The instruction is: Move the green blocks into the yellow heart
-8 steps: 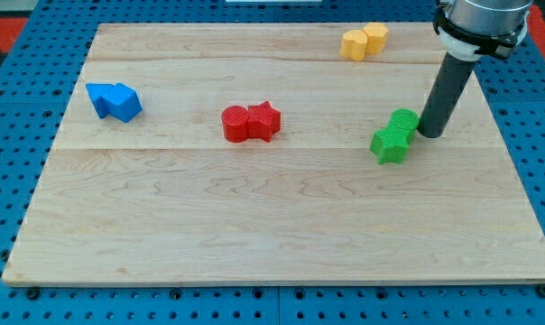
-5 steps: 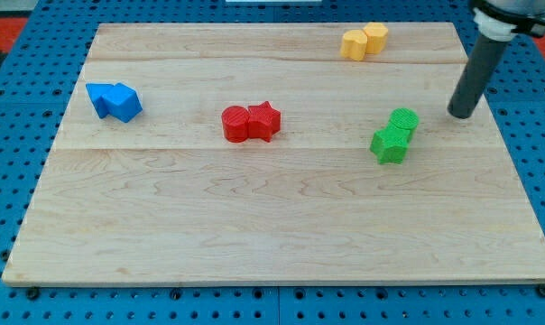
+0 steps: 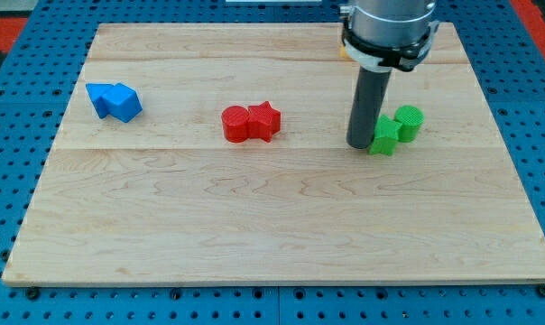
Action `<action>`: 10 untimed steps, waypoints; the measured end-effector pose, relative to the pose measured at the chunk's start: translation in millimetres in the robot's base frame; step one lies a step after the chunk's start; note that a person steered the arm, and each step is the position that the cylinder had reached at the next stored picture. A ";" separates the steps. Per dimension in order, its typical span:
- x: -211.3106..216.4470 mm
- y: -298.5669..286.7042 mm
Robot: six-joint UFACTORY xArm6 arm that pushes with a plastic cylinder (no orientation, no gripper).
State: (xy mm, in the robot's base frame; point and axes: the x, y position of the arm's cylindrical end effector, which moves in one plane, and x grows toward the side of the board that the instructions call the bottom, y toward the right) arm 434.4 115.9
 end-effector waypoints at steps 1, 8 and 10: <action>3.6 19.9; -39.8 90.6; -53.9 118.4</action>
State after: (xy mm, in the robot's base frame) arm 380.5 234.3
